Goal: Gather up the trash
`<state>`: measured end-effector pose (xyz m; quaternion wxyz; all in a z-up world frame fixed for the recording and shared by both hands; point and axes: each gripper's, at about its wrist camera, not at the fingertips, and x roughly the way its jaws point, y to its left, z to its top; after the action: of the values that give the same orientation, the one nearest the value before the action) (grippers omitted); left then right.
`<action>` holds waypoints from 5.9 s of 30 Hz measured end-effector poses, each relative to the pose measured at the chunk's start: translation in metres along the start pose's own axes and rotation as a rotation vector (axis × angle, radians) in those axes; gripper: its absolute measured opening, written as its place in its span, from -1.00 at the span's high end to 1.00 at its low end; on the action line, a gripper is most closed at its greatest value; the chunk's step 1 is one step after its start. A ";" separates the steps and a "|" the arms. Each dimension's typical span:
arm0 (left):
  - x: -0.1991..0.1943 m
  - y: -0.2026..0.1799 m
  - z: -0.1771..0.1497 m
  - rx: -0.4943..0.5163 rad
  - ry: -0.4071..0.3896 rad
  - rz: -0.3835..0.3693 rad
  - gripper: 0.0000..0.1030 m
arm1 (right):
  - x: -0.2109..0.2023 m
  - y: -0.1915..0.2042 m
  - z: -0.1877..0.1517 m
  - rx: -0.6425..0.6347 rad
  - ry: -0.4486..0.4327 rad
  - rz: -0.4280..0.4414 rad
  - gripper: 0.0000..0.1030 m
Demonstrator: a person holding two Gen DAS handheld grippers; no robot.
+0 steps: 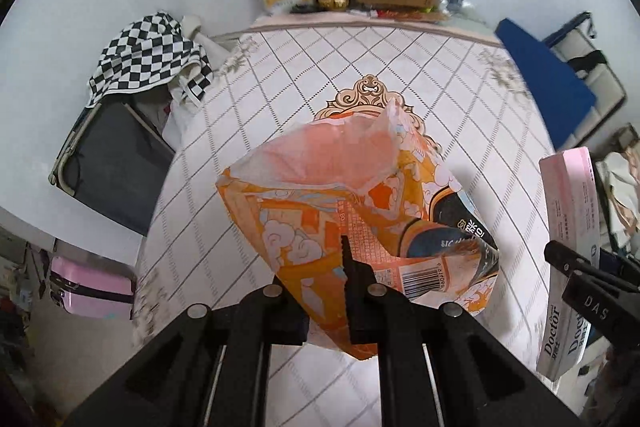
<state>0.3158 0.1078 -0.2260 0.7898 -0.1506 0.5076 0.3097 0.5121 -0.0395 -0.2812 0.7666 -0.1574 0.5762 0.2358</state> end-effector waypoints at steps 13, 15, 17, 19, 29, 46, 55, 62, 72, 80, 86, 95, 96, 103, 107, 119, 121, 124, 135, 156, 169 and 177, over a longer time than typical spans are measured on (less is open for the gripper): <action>-0.108 0.092 -0.173 0.143 -0.051 -0.188 0.85 | -0.167 0.071 -0.226 0.121 -0.145 0.003 -0.03; -0.109 0.101 -0.203 0.159 -0.005 -0.203 0.85 | -0.176 0.084 -0.274 0.155 -0.100 0.028 -0.03; -0.106 0.109 -0.233 0.177 0.053 -0.215 0.85 | -0.175 0.095 -0.317 0.171 -0.045 0.044 -0.03; -0.100 0.114 -0.260 0.182 0.106 -0.224 0.85 | -0.171 0.104 -0.358 0.176 0.012 0.053 -0.03; 0.010 0.122 -0.381 0.146 0.422 -0.216 0.85 | -0.064 0.116 -0.521 0.235 0.343 0.081 -0.02; 0.338 0.049 -0.492 0.104 0.751 -0.187 0.81 | 0.296 0.069 -0.620 0.451 0.696 0.186 -0.02; 0.362 0.042 -0.498 0.051 0.763 -0.212 -0.90 | 0.375 0.069 -0.614 0.436 0.781 0.226 -0.59; 0.304 0.051 -0.484 0.022 0.680 -0.161 -0.90 | 0.331 0.071 -0.585 0.374 0.673 0.228 -0.96; 0.135 0.076 -0.460 0.020 0.489 -0.108 -0.90 | 0.169 0.079 -0.554 0.093 0.443 0.065 -0.97; 0.000 0.076 -0.423 0.069 0.424 -0.168 -0.90 | 0.001 0.069 -0.535 0.066 0.338 0.093 -0.97; -0.092 0.076 -0.393 0.076 0.361 -0.248 -0.90 | -0.132 0.057 -0.520 0.081 0.288 0.156 -0.98; -0.196 0.093 -0.363 0.041 0.239 -0.367 -0.90 | -0.298 0.054 -0.500 0.062 0.185 0.252 -0.98; -0.206 0.096 -0.360 0.036 0.230 -0.378 -0.90 | -0.313 0.054 -0.499 0.062 0.174 0.262 -0.97; -0.252 0.109 -0.355 0.009 0.196 -0.443 -0.90 | -0.379 0.061 -0.499 0.060 0.120 0.327 -0.98; -0.267 0.117 -0.357 -0.003 0.186 -0.469 -0.90 | -0.390 0.071 -0.509 0.066 0.115 0.357 -0.98; -0.288 0.124 -0.361 0.009 0.158 -0.485 -0.90 | -0.405 0.088 -0.524 0.064 0.118 0.384 -1.00; -0.288 0.123 -0.362 0.014 0.154 -0.489 -1.00 | -0.406 0.090 -0.525 0.060 0.121 0.381 -1.00; -0.289 0.123 -0.364 0.016 0.154 -0.491 -1.00 | -0.407 0.093 -0.525 0.057 0.127 0.380 -1.00; -0.290 0.119 -0.364 0.040 0.155 -0.498 -1.00 | -0.411 0.098 -0.522 0.051 0.127 0.362 -1.00; -0.289 0.111 -0.361 0.065 0.171 -0.503 -1.00 | -0.409 0.098 -0.522 0.057 0.142 0.324 -1.00; -0.289 0.109 -0.361 0.074 0.175 -0.505 -1.00 | -0.411 0.098 -0.521 0.055 0.138 0.308 -1.00; -0.289 0.108 -0.361 0.072 0.177 -0.504 -1.00 | -0.412 0.094 -0.520 0.050 0.134 0.307 -1.00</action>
<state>-0.0943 -0.1063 -0.1174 0.7994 -0.2704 0.5318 0.0707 -0.0520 -0.3016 -0.0322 0.6851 -0.0639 0.6490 0.3246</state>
